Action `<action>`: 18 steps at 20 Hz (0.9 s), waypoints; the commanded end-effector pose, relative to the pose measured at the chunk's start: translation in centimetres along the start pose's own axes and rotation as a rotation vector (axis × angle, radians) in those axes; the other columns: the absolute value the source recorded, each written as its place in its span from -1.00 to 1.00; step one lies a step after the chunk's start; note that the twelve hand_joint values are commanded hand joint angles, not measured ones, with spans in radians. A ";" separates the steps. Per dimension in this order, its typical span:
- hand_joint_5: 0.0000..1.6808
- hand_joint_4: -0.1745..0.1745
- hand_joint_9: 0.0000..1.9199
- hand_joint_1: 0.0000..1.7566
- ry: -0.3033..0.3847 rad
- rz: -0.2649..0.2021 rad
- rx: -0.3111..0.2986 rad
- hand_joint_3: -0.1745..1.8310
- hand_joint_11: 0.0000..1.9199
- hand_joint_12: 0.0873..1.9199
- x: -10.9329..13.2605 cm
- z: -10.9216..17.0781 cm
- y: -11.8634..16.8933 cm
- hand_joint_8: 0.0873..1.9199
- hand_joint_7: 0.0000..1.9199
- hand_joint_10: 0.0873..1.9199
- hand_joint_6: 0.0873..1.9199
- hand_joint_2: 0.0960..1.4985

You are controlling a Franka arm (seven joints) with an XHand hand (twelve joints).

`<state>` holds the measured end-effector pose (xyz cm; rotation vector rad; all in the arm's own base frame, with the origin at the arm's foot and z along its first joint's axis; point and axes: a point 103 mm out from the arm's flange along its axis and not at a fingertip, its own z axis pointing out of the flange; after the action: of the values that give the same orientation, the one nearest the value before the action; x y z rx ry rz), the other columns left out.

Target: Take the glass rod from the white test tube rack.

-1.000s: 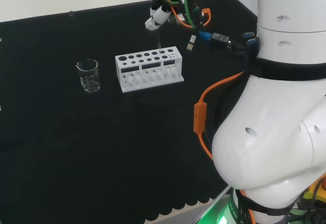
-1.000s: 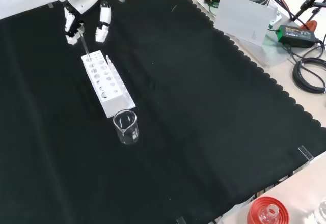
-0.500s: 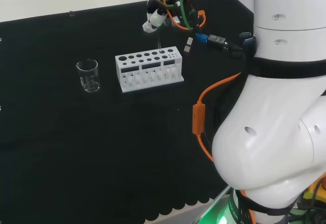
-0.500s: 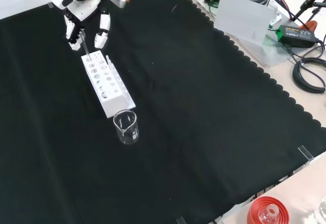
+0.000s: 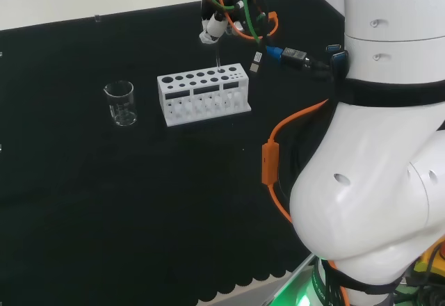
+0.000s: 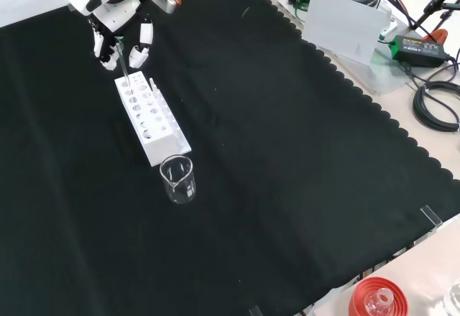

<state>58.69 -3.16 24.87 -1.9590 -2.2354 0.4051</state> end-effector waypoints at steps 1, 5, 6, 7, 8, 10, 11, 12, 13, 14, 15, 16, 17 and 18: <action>-0.06 -1.00 0.52 0.11 -0.017 0.007 0.009 -0.33 0.59 -0.24 -0.4 0.0 0.1 -0.32 0.11 -0.74 -0.27 -0.05; -0.05 -1.00 0.55 0.13 -0.020 0.018 0.023 -0.32 0.62 -0.27 -1.0 0.1 0.1 -0.33 0.14 -0.77 -0.27 -0.05; -0.05 -1.00 0.56 0.13 -0.019 0.020 0.026 -0.31 0.64 -0.28 -1.2 0.2 0.1 -0.33 0.14 -0.78 -0.27 -0.06; -0.05 -1.00 0.57 0.13 -0.015 0.021 0.025 -0.31 0.65 -0.29 -1.3 0.2 0.1 -0.33 0.15 -0.79 -0.27 -0.06; -0.04 -1.00 0.58 0.13 -0.012 0.023 0.027 -0.31 0.65 -0.30 -1.4 0.2 0.0 -0.33 0.15 -0.80 -0.27 -0.06; -0.04 -1.00 0.59 0.14 -0.013 0.025 0.027 -0.31 0.66 -0.31 -1.5 0.2 0.1 -0.33 0.15 -0.80 -0.27 -0.06; -0.03 -1.00 0.60 0.14 -0.015 0.024 0.020 -0.31 0.66 -0.31 -1.4 0.2 0.1 -0.33 0.16 -0.81 -0.27 -0.06; -0.02 -1.00 0.60 0.15 -0.016 0.022 0.012 -0.30 0.67 -0.31 -1.4 0.2 0.1 -0.34 0.17 -0.82 -0.27 -0.06; -0.01 -1.00 0.61 0.16 -0.017 0.022 0.003 -0.30 0.67 -0.32 -1.5 0.2 0.1 -0.34 0.18 -0.83 -0.28 -0.07; 0.01 -1.00 0.63 0.18 -0.013 0.020 -0.002 -0.30 0.68 -0.33 -1.4 0.2 0.1 -0.35 0.20 -0.84 -0.29 -0.07; 0.02 -1.00 0.64 0.19 -0.009 0.020 -0.007 -0.29 0.69 -0.34 -1.4 0.1 0.1 -0.35 0.21 -0.86 -0.29 -0.08; 0.03 -1.00 0.65 0.20 -0.010 0.016 -0.007 -0.29 0.70 -0.35 -1.3 0.0 0.1 -0.36 0.22 -0.86 -0.30 -0.08; 0.03 -1.00 0.65 0.21 -0.011 0.014 -0.007 -0.29 0.70 -0.35 -1.2 -0.1 0.2 -0.36 0.23 -0.87 -0.30 -0.08; 0.04 -1.00 0.66 0.21 -0.012 0.016 -0.005 -0.29 0.70 -0.35 -1.1 -0.2 0.3 -0.36 0.23 -0.87 -0.30 -0.08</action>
<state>58.97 -4.49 24.74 -1.9841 -2.2234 0.4254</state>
